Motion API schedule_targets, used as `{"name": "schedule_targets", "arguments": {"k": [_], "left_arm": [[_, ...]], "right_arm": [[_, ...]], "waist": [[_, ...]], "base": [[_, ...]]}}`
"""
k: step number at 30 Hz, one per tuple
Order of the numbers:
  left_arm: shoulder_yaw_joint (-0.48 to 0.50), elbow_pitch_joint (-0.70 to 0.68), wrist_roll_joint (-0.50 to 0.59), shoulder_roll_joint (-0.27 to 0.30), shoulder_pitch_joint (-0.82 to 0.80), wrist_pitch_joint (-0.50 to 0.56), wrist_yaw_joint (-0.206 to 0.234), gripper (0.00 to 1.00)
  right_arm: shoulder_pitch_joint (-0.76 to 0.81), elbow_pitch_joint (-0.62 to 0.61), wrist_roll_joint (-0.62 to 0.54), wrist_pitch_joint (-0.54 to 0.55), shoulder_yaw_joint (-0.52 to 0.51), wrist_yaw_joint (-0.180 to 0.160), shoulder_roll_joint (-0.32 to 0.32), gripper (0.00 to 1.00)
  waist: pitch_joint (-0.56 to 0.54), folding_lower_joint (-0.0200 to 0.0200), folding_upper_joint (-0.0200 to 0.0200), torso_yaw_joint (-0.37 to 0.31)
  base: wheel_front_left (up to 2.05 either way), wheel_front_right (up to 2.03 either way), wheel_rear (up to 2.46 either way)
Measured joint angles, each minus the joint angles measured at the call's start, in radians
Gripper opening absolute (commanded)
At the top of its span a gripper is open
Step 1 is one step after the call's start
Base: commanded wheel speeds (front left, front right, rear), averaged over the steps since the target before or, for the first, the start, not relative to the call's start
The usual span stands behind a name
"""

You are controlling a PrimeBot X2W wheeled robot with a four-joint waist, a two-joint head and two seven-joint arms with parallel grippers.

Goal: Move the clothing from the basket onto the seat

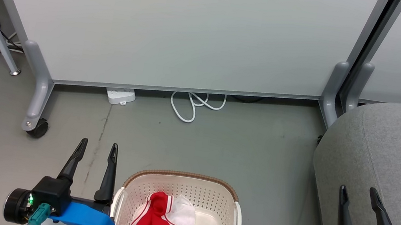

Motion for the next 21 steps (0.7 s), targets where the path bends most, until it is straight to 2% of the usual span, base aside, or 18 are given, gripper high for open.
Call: {"name": "schedule_targets", "arguments": {"k": [12, 21], "left_arm": [[-0.01, 0.0, -0.007, 0.0, -0.004, 0.0, 0.0, 1.0], [-0.066, 0.053, 0.019, -0.001, -0.129, 0.0, -0.02, 1.0]], "right_arm": [[0.0, 0.004, 0.002, 0.0, 0.0, 0.0, 0.004, 1.0], [-0.043, -0.01, 0.003, 0.0, 0.021, 0.0, -0.002, 1.0]], "waist": [[0.006, 0.0, 0.0, 0.003], [0.064, 0.0001, 0.0, -0.016]], "base": [[0.0, 0.0, 0.0], [0.0, 0.0, 0.0]]}}
